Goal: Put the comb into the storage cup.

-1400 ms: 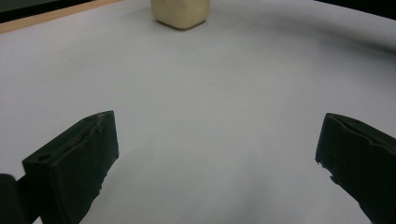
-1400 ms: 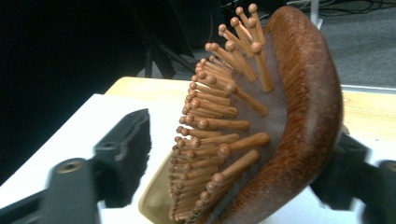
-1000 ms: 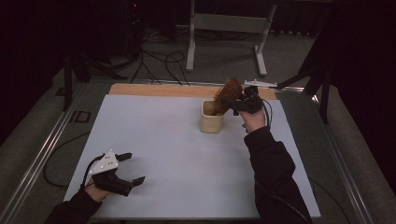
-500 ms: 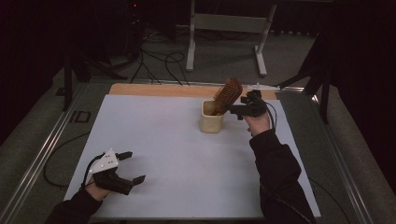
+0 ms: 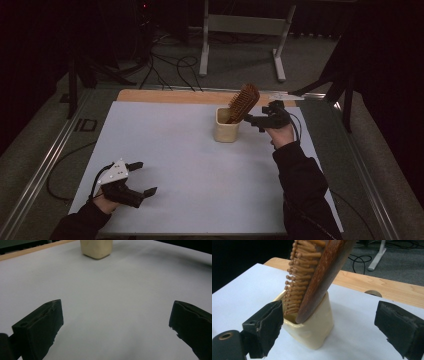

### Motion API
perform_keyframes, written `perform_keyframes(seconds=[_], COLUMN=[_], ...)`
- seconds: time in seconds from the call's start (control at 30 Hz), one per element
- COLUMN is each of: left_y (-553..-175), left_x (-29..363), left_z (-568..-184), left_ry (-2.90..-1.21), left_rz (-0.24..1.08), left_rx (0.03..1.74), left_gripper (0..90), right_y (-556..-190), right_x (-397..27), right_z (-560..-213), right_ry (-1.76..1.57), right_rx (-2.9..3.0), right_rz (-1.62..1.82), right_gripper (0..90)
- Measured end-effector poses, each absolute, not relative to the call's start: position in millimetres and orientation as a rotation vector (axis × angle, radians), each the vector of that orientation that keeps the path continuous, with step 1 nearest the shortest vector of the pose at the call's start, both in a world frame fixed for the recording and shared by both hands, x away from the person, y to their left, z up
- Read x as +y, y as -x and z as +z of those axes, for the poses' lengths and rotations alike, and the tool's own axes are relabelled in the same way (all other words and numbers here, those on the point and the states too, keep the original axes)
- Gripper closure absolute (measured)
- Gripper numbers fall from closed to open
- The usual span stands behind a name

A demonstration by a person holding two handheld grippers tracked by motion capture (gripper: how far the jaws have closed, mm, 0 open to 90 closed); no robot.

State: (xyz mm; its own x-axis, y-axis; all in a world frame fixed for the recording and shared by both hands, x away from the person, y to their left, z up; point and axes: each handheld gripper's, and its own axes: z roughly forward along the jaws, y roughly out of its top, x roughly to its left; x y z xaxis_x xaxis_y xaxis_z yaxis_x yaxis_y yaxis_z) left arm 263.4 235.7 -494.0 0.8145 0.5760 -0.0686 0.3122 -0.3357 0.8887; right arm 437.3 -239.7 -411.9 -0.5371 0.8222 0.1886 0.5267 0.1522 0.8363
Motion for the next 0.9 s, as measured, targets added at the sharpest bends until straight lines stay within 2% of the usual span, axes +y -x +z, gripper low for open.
perform_keyframes(seconds=[0.9], left_y=[-258], left_x=[238], left_z=[-492], left_ry=[-1.945], left_rz=[0.323], left_rx=[0.652], left_gripper=[0.1], right_y=[-398], right_x=[-246], right_z=[-437], right_ry=[-1.222], right_rx=[2.18], right_rz=[1.372], right_gripper=[8.5])
